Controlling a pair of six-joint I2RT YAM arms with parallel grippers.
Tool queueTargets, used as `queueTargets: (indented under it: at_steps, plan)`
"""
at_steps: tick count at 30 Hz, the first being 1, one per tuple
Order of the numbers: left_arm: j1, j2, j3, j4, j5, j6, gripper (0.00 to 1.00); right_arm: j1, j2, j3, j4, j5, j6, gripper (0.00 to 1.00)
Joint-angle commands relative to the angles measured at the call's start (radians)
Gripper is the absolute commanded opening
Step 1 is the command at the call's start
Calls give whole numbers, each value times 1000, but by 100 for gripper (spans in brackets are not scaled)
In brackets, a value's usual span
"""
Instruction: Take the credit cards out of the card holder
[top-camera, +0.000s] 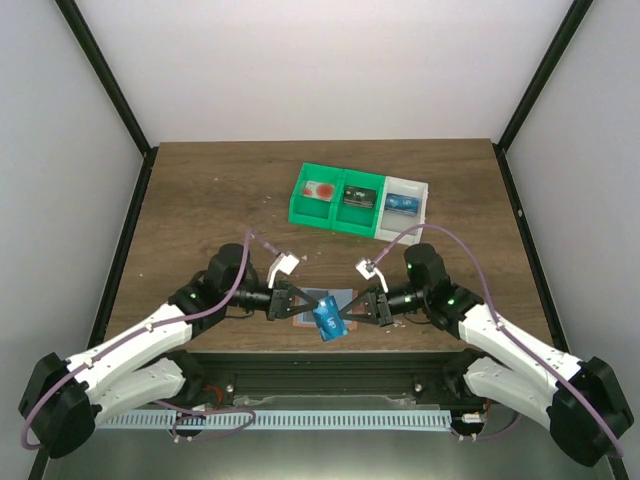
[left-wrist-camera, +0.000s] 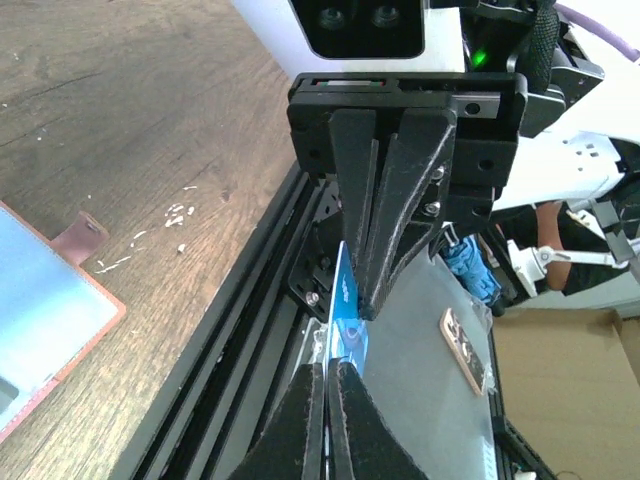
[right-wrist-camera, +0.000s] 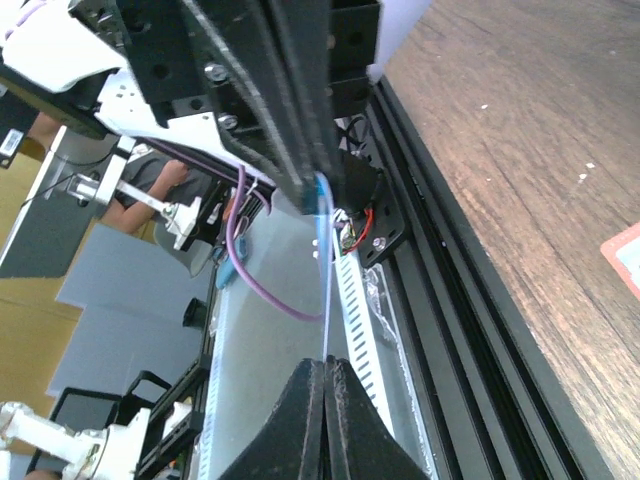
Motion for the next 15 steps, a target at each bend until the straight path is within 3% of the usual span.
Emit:
queueTargets:
  at_steps: [1, 7, 11, 15]
  plan:
    - [19, -1, -5, 23, -55, -40, 0, -6, -17, -14, 74, 69, 86, 11]
    - [39, -37, -103, 259, -180, -261, 0, -5, -62, -104, 258, 263, 362, 41]
    - [41, -55, -151, 387, -295, -368, 0, -7, -69, -167, 427, 335, 532, 51]
    - [41, -62, -181, 484, -425, -469, 0, -4, -23, -163, 531, 361, 615, 53]
